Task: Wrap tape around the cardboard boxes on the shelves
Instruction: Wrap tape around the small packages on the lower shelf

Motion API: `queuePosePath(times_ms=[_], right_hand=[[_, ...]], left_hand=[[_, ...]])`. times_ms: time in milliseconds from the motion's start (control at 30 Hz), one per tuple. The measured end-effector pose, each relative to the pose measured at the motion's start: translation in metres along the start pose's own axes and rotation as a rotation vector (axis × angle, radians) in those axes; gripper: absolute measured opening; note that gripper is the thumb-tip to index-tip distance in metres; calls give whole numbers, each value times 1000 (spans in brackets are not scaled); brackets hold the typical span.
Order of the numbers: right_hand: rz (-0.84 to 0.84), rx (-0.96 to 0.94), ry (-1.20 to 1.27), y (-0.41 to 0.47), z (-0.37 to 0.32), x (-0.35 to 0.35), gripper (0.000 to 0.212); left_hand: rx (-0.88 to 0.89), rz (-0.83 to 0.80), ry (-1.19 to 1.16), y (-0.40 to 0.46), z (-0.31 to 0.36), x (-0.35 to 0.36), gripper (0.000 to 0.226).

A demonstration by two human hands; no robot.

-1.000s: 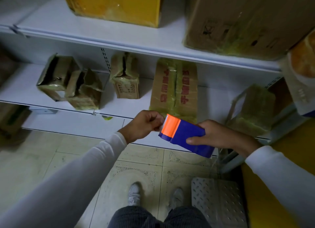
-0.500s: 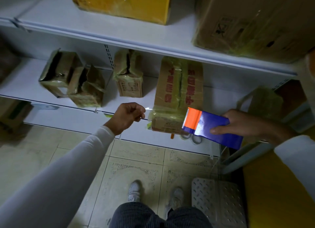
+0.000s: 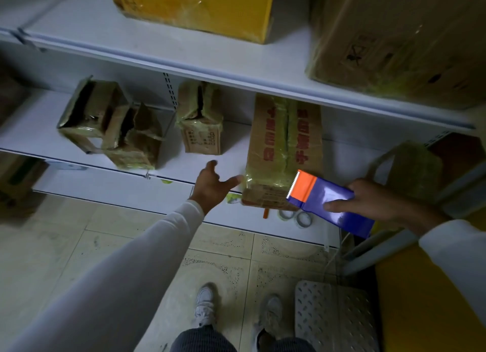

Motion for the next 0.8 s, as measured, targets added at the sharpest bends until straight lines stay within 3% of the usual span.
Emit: queuePosePath(times_ms=[33,100,233,633,733,800], right_hand=[[0,3,0,2,2,-1,44],[-6,5,9,4,3,0,45],[-20,-13,48,5,4,3,45],[-90,-70,3,16,-27,22,32],[-120,-89,38,20,-38,33,31],[-154,-100,69,20,-40,36,28]], left_hand=[[-13,34,32,-1,-3,-5,73],[139,131,11,-8,13,-13,57],[553,-5,56,-28,56,13,34],[687,27,463,-13,67,-17,29],[849,59,626,-17,82,-21,42],[988,-68,691,-16,98,0,57]])
Point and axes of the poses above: each hand's wrist, its own y-axis towards the middle knuckle, its own x-axis out of the palm, z = x × y, the point moved 10 cm from there along y, towards the middle knuckle, and after that the axes turned 5 degrees about x, right-handed, at the moved point
